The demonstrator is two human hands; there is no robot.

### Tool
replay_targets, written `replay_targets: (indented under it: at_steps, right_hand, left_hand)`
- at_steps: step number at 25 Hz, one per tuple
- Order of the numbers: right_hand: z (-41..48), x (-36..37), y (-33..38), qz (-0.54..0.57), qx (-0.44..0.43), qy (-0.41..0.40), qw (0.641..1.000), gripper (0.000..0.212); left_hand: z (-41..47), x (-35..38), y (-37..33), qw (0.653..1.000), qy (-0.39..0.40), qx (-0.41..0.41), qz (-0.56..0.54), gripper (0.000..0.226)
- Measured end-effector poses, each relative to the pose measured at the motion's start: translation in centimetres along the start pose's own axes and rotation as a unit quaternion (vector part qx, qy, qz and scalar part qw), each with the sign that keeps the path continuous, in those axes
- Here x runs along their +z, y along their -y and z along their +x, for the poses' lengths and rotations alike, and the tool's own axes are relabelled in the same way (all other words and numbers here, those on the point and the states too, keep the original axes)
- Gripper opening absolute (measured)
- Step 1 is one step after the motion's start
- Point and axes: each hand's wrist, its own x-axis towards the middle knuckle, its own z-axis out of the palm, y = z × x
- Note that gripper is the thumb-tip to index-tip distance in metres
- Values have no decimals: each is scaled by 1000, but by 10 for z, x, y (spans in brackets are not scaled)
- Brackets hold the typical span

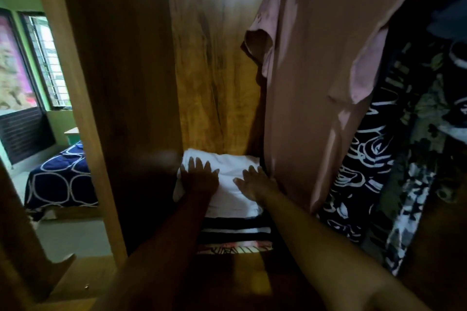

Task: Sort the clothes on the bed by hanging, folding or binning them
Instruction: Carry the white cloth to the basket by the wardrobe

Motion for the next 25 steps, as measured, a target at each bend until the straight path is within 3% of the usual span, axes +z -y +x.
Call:
replay_targets:
  at_steps: [3,5,7,9,12,14,18,20,22,23,25]
  right_hand:
    - [33,-11,5,-26,-8,-37,999,61]
    - [52,0,-1,3,-39,-12,999,64]
    - [59,18,-15,44,-42,11,998,66]
    - [63,31,-23,62,-38,-2,997,65]
    - [68,18,-17,32,-33,-32,998,65]
    - [58,10,-13,26,-35,-91,995,62]
    - [4,14,-16,28,-75,-196,977,55]
    - [-35,17,-18,57,-98,-194,974,53]
    - [-73,21,-25,42,-127,-189,973,58]
    - [-92,24,-29,46,-133,-167,976,62]
    - [-131,24,-32,66,-115,-54,990,72]
  left_hand:
    - [30,6,12,998,-63,1,-6,45]
    - [36,22,21,997,-64,14,-38,48]
    - [33,40,30,998,-34,20,-49,65]
    - [32,49,35,998,-19,31,-44,74]
    - [38,50,33,998,4,36,-42,68]
    - [33,20,35,995,95,12,-31,57]
    - [-14,-26,13,997,8,40,-64,47]
    - [-52,-29,11,992,-73,66,-81,41]
    - [-93,-40,2,983,-108,107,-102,49]
    - [-107,-47,-1,982,-104,124,-94,54]
    - [-131,-60,-1,987,-25,126,-97,65]
